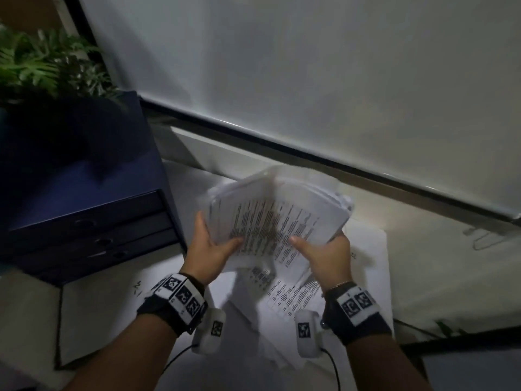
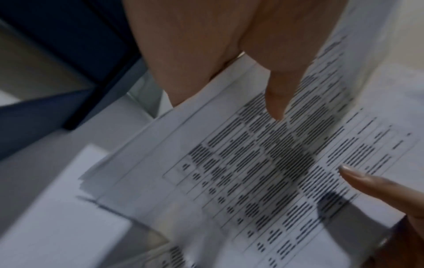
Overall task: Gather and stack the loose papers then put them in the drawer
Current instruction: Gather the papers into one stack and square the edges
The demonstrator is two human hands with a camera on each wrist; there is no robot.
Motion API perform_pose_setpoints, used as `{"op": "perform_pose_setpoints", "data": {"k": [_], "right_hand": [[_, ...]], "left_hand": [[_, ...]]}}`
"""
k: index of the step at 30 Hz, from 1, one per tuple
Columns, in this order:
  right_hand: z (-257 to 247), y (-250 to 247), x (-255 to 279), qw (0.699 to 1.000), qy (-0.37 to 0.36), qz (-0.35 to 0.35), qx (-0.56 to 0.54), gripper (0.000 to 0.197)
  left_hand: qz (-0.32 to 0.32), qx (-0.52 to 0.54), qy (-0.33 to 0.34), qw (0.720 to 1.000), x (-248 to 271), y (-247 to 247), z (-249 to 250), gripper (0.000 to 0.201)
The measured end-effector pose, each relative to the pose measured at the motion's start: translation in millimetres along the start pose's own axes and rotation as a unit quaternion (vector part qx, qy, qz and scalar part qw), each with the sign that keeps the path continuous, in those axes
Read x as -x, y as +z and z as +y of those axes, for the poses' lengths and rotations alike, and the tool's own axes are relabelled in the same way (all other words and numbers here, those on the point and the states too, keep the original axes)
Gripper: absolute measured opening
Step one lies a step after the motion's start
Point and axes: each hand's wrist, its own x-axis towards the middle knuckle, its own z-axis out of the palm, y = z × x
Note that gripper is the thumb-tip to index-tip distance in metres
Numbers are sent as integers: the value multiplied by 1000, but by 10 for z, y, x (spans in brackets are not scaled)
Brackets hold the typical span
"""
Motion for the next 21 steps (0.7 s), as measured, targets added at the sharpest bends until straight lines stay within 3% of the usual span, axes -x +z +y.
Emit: {"op": "perform_pose_setpoints", "data": {"k": [2, 4, 8, 11, 14, 16, 18, 21], "right_hand": [[137, 71, -19, 1000, 27, 5, 8, 32], [209, 131, -40, 998, 57, 22, 14, 31], [418, 28, -124, 994, 82, 49, 56, 35], [788, -277, -153, 953, 203, 125, 188, 58], [1188, -390, -76, 880, 336, 120, 314, 78], [1356, -312, -26, 847, 362, 80, 381, 101], [1383, -190, -11, 836, 352, 65, 416, 110], [1348, -43, -70, 836, 337, 50, 431, 112]], "left_hand": [[-12, -72, -34, 997, -44, 18, -151, 47], [8, -194, -39, 980, -82, 94, -198, 14], [57, -263, 36, 962, -155, 114, -71, 14], [59, -286, 54, 955, -199, 9, 31, 18], [61, -250, -37, 965, -200, -80, -41, 32], [68, -199, -128, 969, -167, -132, -156, 26], [78, -137, -187, 970, -117, -192, -284, 21], [72, -144, -202, 966, -58, -329, -415, 22]]}}
